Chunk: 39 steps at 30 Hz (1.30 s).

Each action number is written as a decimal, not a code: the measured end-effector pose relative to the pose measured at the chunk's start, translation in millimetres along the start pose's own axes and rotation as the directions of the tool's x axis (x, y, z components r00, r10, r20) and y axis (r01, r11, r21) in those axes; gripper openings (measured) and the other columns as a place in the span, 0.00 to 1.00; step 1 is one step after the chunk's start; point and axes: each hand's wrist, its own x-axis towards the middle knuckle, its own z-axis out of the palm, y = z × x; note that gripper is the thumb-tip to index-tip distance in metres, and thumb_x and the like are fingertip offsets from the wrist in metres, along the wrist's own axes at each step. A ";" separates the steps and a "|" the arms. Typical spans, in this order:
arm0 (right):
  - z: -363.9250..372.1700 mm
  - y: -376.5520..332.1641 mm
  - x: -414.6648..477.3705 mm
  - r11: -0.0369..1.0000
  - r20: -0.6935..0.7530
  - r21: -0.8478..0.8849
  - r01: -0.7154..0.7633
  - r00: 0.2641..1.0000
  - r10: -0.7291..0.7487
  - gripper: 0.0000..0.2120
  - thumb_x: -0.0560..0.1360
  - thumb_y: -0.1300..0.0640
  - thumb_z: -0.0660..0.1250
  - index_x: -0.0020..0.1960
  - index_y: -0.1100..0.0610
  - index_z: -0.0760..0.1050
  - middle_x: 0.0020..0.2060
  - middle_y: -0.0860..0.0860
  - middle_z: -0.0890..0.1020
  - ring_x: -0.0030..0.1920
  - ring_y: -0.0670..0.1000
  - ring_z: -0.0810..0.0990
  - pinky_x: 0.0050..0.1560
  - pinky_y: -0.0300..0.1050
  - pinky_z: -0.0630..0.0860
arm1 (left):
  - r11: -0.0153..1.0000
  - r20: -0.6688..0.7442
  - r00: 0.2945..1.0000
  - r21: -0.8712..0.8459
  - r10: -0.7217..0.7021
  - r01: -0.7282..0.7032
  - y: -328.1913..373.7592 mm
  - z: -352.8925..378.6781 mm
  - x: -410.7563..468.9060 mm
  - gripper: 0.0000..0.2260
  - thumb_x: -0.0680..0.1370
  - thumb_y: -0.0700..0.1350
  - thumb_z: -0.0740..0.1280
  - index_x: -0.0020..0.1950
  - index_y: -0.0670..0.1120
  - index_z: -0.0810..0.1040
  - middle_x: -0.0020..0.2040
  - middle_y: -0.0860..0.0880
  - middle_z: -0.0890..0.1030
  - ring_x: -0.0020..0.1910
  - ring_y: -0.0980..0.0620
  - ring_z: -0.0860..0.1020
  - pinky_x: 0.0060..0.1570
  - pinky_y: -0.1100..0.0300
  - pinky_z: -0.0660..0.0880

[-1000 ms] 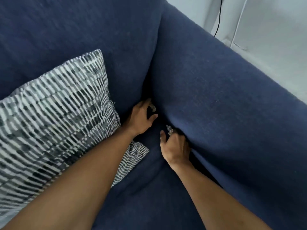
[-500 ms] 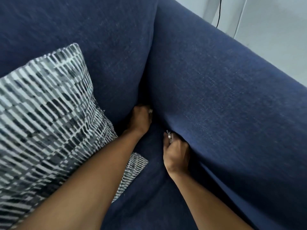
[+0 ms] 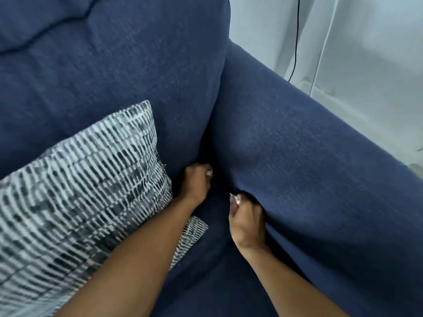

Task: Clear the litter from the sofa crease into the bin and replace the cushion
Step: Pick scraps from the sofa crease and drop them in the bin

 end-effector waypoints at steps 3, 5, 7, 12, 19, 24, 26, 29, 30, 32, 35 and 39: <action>-19.9 -10.3 -4.6 0.998 -0.020 0.016 0.054 0.998 -0.054 0.12 0.82 0.55 0.61 0.47 0.62 0.78 0.37 0.58 0.81 0.37 0.56 0.81 0.35 0.42 0.69 | 0.999 -0.024 1.000 -0.034 0.018 -0.018 9.4 -15.8 -14.3 0.06 0.74 0.31 0.67 0.44 0.39 0.82 0.43 0.41 0.82 0.41 0.45 0.79 0.43 0.52 0.76; -36.5 -16.3 -10.7 0.997 -0.023 0.030 0.070 0.997 -0.069 0.12 0.81 0.56 0.61 0.47 0.63 0.78 0.38 0.58 0.82 0.38 0.58 0.81 0.35 0.42 0.68 | 0.999 -0.045 0.999 -0.037 0.028 -0.030 20.0 -27.7 -26.6 0.06 0.74 0.32 0.68 0.45 0.40 0.83 0.43 0.42 0.82 0.42 0.45 0.79 0.44 0.54 0.76; -55.2 -20.7 -18.8 0.996 -0.011 0.038 0.076 0.997 -0.076 0.12 0.81 0.55 0.61 0.48 0.62 0.78 0.39 0.58 0.82 0.39 0.58 0.82 0.36 0.43 0.71 | 0.999 -0.054 0.998 -0.026 0.039 -0.041 33.5 -41.0 -39.4 0.06 0.75 0.34 0.69 0.47 0.41 0.84 0.44 0.42 0.81 0.42 0.45 0.79 0.45 0.54 0.76; -105.6 -22.5 -44.4 0.993 -0.021 0.048 0.108 0.994 -0.107 0.13 0.82 0.53 0.61 0.45 0.60 0.77 0.38 0.55 0.81 0.39 0.58 0.80 0.35 0.43 0.66 | 0.997 -0.076 0.994 -0.006 0.080 -0.081 70.3 -75.4 -72.6 0.05 0.77 0.38 0.69 0.51 0.43 0.84 0.45 0.44 0.81 0.42 0.45 0.80 0.46 0.54 0.77; -186.2 -15.8 -77.1 0.991 -0.047 0.008 0.132 0.990 -0.131 0.14 0.82 0.50 0.58 0.51 0.56 0.78 0.42 0.54 0.82 0.44 0.59 0.79 0.37 0.45 0.64 | 0.993 -0.124 0.985 0.017 0.117 -0.115 133.9 -122.7 -122.4 0.05 0.77 0.39 0.70 0.52 0.44 0.84 0.46 0.45 0.81 0.43 0.45 0.79 0.47 0.51 0.78; -252.7 -8.2 -96.7 0.987 -0.077 -0.022 0.160 0.984 -0.161 0.15 0.83 0.50 0.56 0.49 0.58 0.77 0.39 0.53 0.81 0.42 0.58 0.79 0.37 0.46 0.64 | 0.990 -0.154 0.978 0.032 0.144 -0.140 190.6 -146.1 -154.9 0.04 0.78 0.40 0.69 0.48 0.44 0.84 0.42 0.50 0.78 0.40 0.50 0.77 0.43 0.55 0.76; -281.2 -2.1 -106.1 0.987 -0.084 -0.015 0.162 0.983 -0.163 0.15 0.83 0.50 0.56 0.48 0.58 0.76 0.37 0.51 0.78 0.40 0.56 0.77 0.36 0.46 0.64 | 0.988 -0.155 0.975 0.028 0.157 -0.155 214.4 -150.9 -168.1 0.04 0.78 0.40 0.68 0.48 0.45 0.84 0.41 0.51 0.78 0.40 0.51 0.77 0.42 0.57 0.75; -320.3 10.0 -117.6 0.985 -0.098 -0.024 0.169 0.980 -0.170 0.14 0.83 0.50 0.56 0.42 0.55 0.71 0.33 0.48 0.73 0.35 0.54 0.73 0.34 0.46 0.63 | 0.983 -0.149 0.971 0.020 0.186 -0.185 250.1 -155.0 -186.2 0.04 0.78 0.40 0.68 0.47 0.45 0.83 0.41 0.51 0.78 0.41 0.52 0.77 0.44 0.58 0.74; -333.3 14.7 -121.1 0.986 -0.102 -0.024 0.166 0.981 -0.167 0.14 0.83 0.50 0.56 0.41 0.55 0.68 0.32 0.48 0.72 0.34 0.54 0.72 0.34 0.46 0.64 | 0.981 -0.150 0.970 0.015 0.192 -0.192 262.3 -155.7 -192.4 0.04 0.78 0.40 0.68 0.48 0.45 0.83 0.42 0.51 0.78 0.41 0.52 0.77 0.45 0.58 0.75; -359.3 26.4 -128.6 0.985 -0.114 -0.040 0.165 0.979 -0.169 0.15 0.83 0.50 0.56 0.39 0.56 0.66 0.32 0.50 0.73 0.34 0.55 0.72 0.35 0.47 0.66 | 0.977 -0.151 0.966 0.016 0.212 -0.212 287.9 -154.1 -205.5 0.04 0.78 0.40 0.69 0.48 0.44 0.83 0.44 0.50 0.80 0.43 0.51 0.78 0.46 0.57 0.76; -393.4 45.3 -141.2 0.983 -0.136 -0.043 0.178 0.974 -0.182 0.16 0.83 0.51 0.57 0.39 0.58 0.69 0.32 0.51 0.74 0.36 0.56 0.74 0.36 0.48 0.68 | 0.971 -0.152 0.959 0.026 0.240 -0.239 321.7 -147.0 -222.5 0.04 0.78 0.40 0.68 0.48 0.44 0.83 0.44 0.49 0.80 0.43 0.51 0.78 0.46 0.55 0.77; -434.0 77.0 -160.2 0.987 -0.185 -0.058 0.148 0.970 -0.157 0.15 0.82 0.51 0.58 0.42 0.59 0.73 0.32 0.50 0.71 0.34 0.55 0.70 0.36 0.46 0.65 | 0.963 -0.113 0.957 0.039 0.269 -0.266 362.8 -125.2 -245.2 0.05 0.79 0.41 0.67 0.49 0.45 0.83 0.44 0.49 0.80 0.43 0.51 0.78 0.44 0.55 0.78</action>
